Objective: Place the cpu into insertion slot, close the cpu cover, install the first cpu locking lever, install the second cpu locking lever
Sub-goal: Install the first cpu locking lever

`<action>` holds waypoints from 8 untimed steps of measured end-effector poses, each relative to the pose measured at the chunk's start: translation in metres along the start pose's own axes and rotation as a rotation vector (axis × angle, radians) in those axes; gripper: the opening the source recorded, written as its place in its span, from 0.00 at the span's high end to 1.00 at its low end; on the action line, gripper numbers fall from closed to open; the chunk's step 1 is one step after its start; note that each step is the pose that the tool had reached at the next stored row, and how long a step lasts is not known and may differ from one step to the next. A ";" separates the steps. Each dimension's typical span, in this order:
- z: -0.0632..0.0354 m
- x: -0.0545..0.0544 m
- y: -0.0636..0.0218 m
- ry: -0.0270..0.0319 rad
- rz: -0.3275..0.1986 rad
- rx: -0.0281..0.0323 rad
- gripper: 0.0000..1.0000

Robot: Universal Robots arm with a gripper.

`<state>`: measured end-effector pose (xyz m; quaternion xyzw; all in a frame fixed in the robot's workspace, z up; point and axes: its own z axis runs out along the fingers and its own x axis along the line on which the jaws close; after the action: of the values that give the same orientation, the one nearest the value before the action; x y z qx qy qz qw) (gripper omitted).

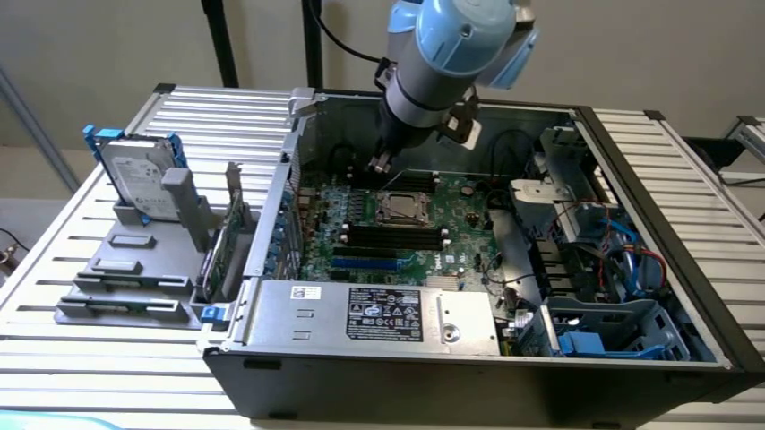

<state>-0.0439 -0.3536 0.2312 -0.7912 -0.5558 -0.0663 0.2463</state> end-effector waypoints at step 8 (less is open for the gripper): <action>0.0058 -0.005 -0.0002 -0.0172 0.015 -0.0250 0.89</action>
<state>-0.0468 -0.3547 0.2244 -0.7991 -0.5509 -0.0645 0.2321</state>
